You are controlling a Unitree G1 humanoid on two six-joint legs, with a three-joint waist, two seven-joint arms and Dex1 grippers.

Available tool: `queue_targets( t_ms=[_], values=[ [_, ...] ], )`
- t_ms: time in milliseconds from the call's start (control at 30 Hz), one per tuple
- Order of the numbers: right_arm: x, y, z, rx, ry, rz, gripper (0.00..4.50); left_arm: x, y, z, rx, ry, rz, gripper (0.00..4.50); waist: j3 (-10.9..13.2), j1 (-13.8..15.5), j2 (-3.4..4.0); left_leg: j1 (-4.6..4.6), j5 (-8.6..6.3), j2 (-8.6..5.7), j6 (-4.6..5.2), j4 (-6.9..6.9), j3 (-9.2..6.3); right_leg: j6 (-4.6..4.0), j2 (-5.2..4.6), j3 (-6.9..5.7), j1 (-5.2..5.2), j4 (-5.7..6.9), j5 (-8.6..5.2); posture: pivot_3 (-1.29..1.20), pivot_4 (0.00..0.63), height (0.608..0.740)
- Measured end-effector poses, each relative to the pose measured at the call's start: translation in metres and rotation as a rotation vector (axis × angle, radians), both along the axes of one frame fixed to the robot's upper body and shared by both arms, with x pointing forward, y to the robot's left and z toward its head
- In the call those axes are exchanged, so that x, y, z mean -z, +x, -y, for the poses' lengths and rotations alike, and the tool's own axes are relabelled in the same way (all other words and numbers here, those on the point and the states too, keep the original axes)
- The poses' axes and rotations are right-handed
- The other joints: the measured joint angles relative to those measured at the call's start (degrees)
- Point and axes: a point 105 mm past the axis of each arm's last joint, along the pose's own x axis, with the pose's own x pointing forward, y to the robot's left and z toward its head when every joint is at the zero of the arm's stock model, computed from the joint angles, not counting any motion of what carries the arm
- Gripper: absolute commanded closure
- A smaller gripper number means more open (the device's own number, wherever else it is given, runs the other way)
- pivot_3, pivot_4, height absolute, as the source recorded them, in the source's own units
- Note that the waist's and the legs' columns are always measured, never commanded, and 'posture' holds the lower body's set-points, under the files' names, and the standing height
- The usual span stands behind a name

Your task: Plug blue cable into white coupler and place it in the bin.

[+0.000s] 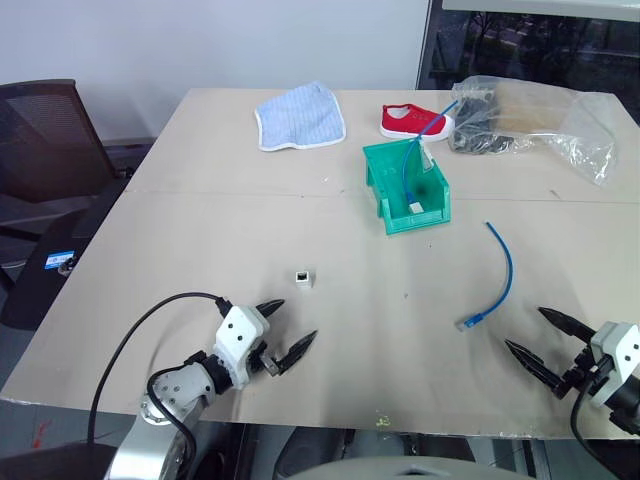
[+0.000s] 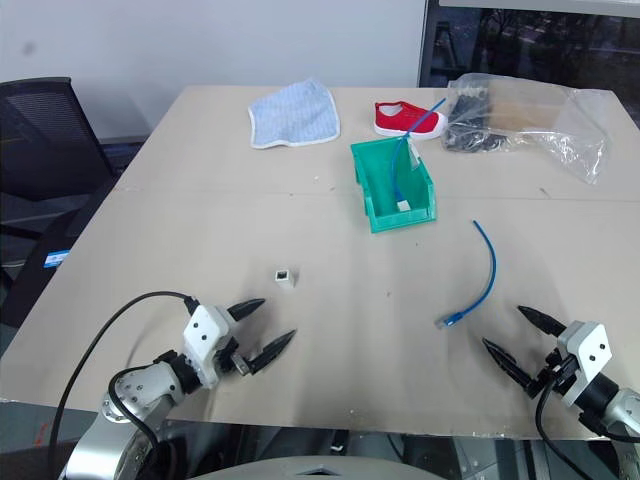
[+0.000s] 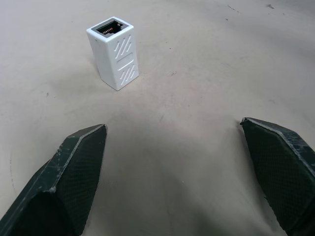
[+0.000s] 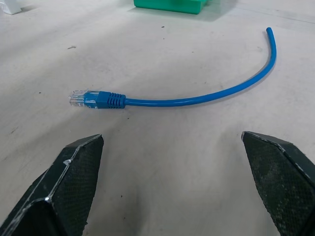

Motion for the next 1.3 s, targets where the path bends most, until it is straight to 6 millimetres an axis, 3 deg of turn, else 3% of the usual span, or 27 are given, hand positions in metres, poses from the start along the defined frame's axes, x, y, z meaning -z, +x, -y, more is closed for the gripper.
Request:
queue_targets(
  t_ms=[467, 1000, 1167, 1300],
  values=[
    [0.01, 0.001, 0.011, -0.033, -0.039, -0.036, 0.08, 0.0, -0.003, 0.001, -0.007, -0.001, -0.004, 0.0, -0.02, 0.02, -0.05, 0.05, -0.04, 0.07, 0.07, 0.0, 0.2, 0.0, 0.05, 0.15, 0.0, -0.01, 0.0, 0.0, 0.15, 0.74],
    [0.005, -0.003, 0.016, -0.114, -0.11, -0.063, 0.08, -0.004, -0.007, 0.013, 0.037, 0.005, -0.013, 0.0, 0.0, 0.05, -0.11, 0.04, -0.05, 0.07, 0.08, 0.0, 0.26, 0.0, 0.05, 0.21, 0.01, -0.02, 0.0, 0.0, 0.15, 0.74],
    [-0.005, 0.001, 0.017, -0.192, -0.147, -0.077, 0.08, -0.015, -0.007, 0.019, 0.146, 0.044, -0.011, 0.0, 0.02, 0.04, -0.14, 0.04, -0.05, 0.12, 0.08, 0.0, 0.26, 0.0, 0.07, 0.19, 0.01, 0.0, 0.0, 0.0, 0.15, 0.74],
    [-0.029, 0.018, -0.005, -0.373, -0.269, -0.04, 0.08, -0.047, -0.004, 0.03, 0.372, 0.073, 0.027, 0.0, 0.03, -0.17, -0.13, 0.06, -0.04, 0.29, 0.07, 0.02, 0.37, -0.17, 0.09, 0.04, 0.0, -0.01, 0.14, 0.0, 0.15, 0.74]
  ],
)
